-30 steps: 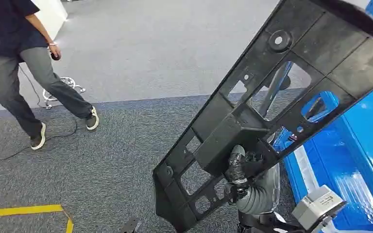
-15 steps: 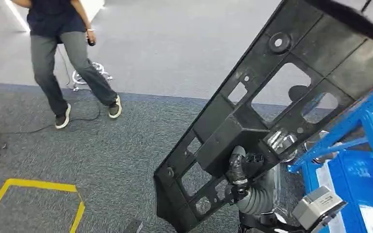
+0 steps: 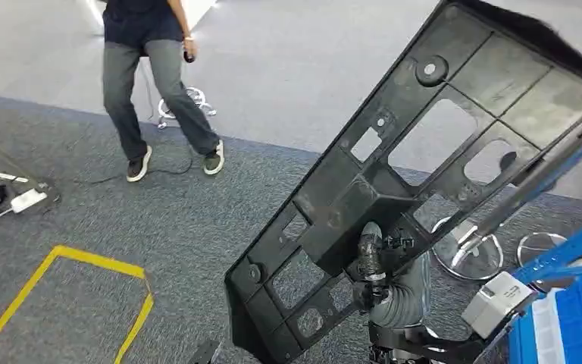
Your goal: Take the parts from the cabinet and place them on the table.
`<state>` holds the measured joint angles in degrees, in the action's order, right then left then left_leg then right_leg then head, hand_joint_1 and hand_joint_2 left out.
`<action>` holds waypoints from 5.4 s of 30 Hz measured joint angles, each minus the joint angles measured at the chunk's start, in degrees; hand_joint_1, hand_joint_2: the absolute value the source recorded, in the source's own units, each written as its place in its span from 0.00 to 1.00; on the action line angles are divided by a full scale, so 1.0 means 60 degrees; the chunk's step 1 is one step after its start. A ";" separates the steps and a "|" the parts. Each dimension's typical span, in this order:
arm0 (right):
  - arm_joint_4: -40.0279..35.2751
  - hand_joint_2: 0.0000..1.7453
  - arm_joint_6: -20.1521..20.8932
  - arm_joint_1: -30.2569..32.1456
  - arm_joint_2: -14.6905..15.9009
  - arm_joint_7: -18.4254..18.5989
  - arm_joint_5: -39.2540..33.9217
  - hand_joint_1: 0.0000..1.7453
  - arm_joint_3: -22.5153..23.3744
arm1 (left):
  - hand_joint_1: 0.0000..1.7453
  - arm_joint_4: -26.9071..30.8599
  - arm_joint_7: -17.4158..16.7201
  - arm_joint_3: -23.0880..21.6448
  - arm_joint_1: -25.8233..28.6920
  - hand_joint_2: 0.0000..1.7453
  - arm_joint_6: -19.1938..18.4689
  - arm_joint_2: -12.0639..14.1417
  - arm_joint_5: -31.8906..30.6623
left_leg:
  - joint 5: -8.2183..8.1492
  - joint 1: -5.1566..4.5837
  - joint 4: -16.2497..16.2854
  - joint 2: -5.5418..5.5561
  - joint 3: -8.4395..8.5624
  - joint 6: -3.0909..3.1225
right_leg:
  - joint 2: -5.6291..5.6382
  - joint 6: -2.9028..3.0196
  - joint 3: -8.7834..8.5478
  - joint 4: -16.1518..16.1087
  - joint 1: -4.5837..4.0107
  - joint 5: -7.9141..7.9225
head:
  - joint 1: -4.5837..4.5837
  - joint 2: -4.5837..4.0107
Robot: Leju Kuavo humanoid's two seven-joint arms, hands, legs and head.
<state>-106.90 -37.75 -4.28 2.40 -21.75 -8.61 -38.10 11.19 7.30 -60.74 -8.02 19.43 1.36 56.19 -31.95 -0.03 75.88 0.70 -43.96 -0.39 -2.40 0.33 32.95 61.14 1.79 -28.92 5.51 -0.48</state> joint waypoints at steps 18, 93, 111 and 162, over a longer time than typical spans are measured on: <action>0.0033 1.00 0.0040 -0.0083 0.0087 -0.0095 -0.0171 1.00 0.0000 | 0.00 -0.0004 -0.0073 -0.0007 0.0113 1.00 0.0026 -0.0007 0.0026 | 0.0946 -0.0127 -0.2785 0.0696 0.1645 0.0618 | 0.0515 -0.0258 0.0681 0.0764 -0.0122 0.0293 | -0.0106 0.0000; 0.0302 1.00 -0.0040 -0.0265 0.0237 0.0357 0.0266 1.00 -0.0047 | 0.00 0.0000 0.0011 -0.0029 0.0212 1.00 0.0022 0.0087 0.0004 | 0.0540 0.0023 -0.0868 0.0010 0.0379 -0.0016 | -0.0215 0.0084 -0.0292 -0.0511 -0.0156 0.0160 | -0.0015 0.0000; 0.0357 1.00 0.0131 -0.0284 0.0240 0.0058 -0.0405 1.00 -0.0047 | 0.00 0.0004 -0.0025 -0.0029 0.0223 1.00 -0.0073 0.0058 0.0040 | 0.0918 -0.0114 -0.2831 0.0517 0.1623 0.0562 | 0.0589 -0.0166 0.0271 -0.0078 -0.0220 0.0333 | -0.0138 0.0000; 0.0452 1.00 0.0277 -0.0225 0.0211 -0.0280 -0.1107 1.00 -0.0047 | 0.00 -0.0004 0.0080 -0.0033 0.0173 1.00 -0.0069 0.0106 0.0047 | 0.0916 0.0052 -0.2780 0.0014 0.1457 0.0412 | 0.0380 -0.0296 -0.0678 -0.0227 -0.0163 -0.0363 | -0.0146 0.0000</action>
<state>-104.19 -36.09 -5.63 3.67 -23.43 -15.26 -38.38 11.17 7.78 -60.94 -6.98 19.02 1.99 56.48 -26.46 0.28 59.20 0.79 -35.22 2.08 -0.12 -1.44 28.88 59.77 0.81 -31.10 4.63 -0.48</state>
